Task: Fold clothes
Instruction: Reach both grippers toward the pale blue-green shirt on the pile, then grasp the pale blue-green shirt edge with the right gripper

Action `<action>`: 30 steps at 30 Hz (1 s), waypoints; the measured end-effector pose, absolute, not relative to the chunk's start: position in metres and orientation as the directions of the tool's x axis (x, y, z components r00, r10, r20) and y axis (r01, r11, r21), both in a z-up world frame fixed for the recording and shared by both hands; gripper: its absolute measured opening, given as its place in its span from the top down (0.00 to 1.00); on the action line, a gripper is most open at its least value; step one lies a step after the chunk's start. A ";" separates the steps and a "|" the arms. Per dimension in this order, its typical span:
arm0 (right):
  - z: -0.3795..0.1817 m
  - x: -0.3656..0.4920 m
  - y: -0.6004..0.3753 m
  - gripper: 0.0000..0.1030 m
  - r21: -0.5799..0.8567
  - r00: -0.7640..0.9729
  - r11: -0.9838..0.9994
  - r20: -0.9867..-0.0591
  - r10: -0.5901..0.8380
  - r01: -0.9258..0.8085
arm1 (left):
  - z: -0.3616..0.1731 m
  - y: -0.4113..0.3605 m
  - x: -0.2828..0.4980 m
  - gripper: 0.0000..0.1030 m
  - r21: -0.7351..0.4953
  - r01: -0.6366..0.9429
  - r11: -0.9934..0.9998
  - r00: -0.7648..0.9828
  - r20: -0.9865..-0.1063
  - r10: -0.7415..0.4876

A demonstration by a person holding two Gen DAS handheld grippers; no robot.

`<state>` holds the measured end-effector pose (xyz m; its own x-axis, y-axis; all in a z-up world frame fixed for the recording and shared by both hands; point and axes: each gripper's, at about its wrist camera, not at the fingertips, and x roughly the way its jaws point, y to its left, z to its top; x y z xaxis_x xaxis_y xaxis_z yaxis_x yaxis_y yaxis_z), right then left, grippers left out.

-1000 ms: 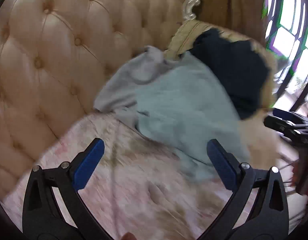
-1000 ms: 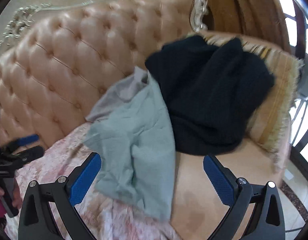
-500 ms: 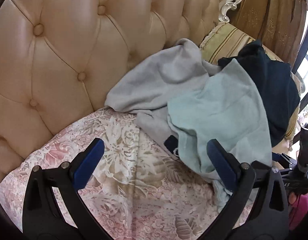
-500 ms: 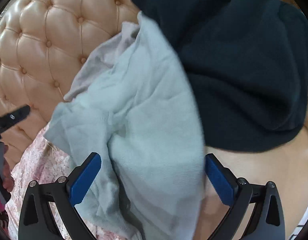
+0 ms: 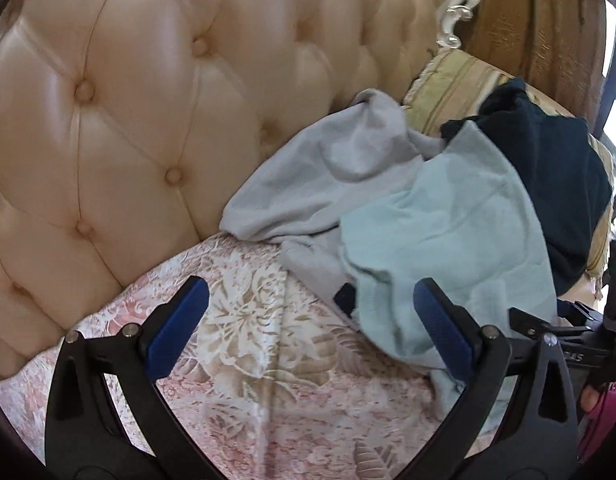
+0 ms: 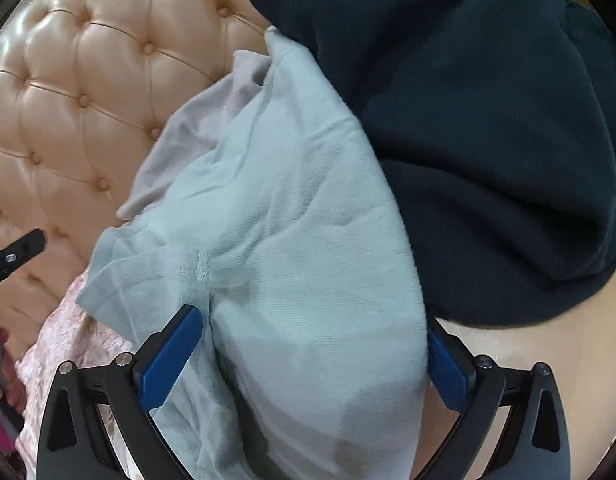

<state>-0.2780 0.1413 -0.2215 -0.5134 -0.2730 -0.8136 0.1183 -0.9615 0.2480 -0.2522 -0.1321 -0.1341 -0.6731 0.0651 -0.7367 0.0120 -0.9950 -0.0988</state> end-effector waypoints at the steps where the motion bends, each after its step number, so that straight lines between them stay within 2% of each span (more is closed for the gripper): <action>1: -0.223 -0.277 0.142 0.00 0.251 -0.517 -0.962 -0.812 -0.270 0.108 | -0.130 -0.126 -0.250 0.00 -0.088 -0.002 -0.996 -0.683 -0.727 0.066; 8: -0.232 -0.273 0.130 0.00 0.193 -0.535 -0.968 -0.807 -0.250 0.161 | -0.121 -0.103 -0.241 0.00 -0.032 -0.052 -0.998 -0.712 -0.699 0.060; 10: -0.233 -0.271 0.136 0.00 0.236 -0.549 -0.958 -0.785 -0.288 0.164 | -0.123 -0.100 -0.240 0.00 -0.022 -0.059 -0.998 -0.710 -0.702 0.057; 11: -0.233 -0.270 0.140 0.04 0.268 -0.555 -0.950 -0.772 -0.310 0.158 | -0.124 -0.100 -0.239 0.00 -0.016 -0.059 -0.998 -0.708 -0.704 0.053; 12: -0.232 -0.270 0.141 0.10 0.268 -0.556 -0.952 -0.773 -0.305 0.149 | -0.125 -0.100 -0.238 0.00 -0.010 -0.057 -0.998 -0.707 -0.705 0.048; 14: -0.230 -0.271 0.142 0.76 0.250 -0.555 -0.960 -0.784 -0.279 0.130 | -0.127 -0.099 -0.234 0.00 -0.005 -0.045 -0.999 -0.705 -0.708 0.036; 18: -0.232 -0.267 0.136 0.78 0.263 -0.555 -0.953 -0.775 -0.303 0.153 | -0.130 -0.107 -0.228 0.00 -0.014 -0.022 -1.000 -0.704 -0.710 0.026; 19: -0.232 -0.266 0.135 0.85 0.267 -0.554 -0.950 -0.772 -0.310 0.160 | -0.130 -0.110 -0.227 0.00 -0.015 -0.016 -1.000 -0.703 -0.710 0.022; 20: -0.230 -0.264 0.136 0.86 0.289 -0.555 -0.942 -0.762 -0.335 0.171 | -0.130 -0.113 -0.226 0.00 -0.016 -0.009 -1.000 -0.703 -0.711 0.018; 25: -0.216 -0.251 0.147 0.88 0.409 -0.558 -0.882 -0.686 -0.467 0.236 | -0.135 -0.123 -0.232 0.00 -0.010 0.011 -1.000 -0.696 -0.718 0.000; 30: -0.173 -0.220 0.150 0.89 0.420 -0.599 -0.848 -0.603 -0.527 0.323 | -0.136 -0.126 -0.248 0.00 0.055 -0.046 -0.997 -0.704 -0.710 -0.006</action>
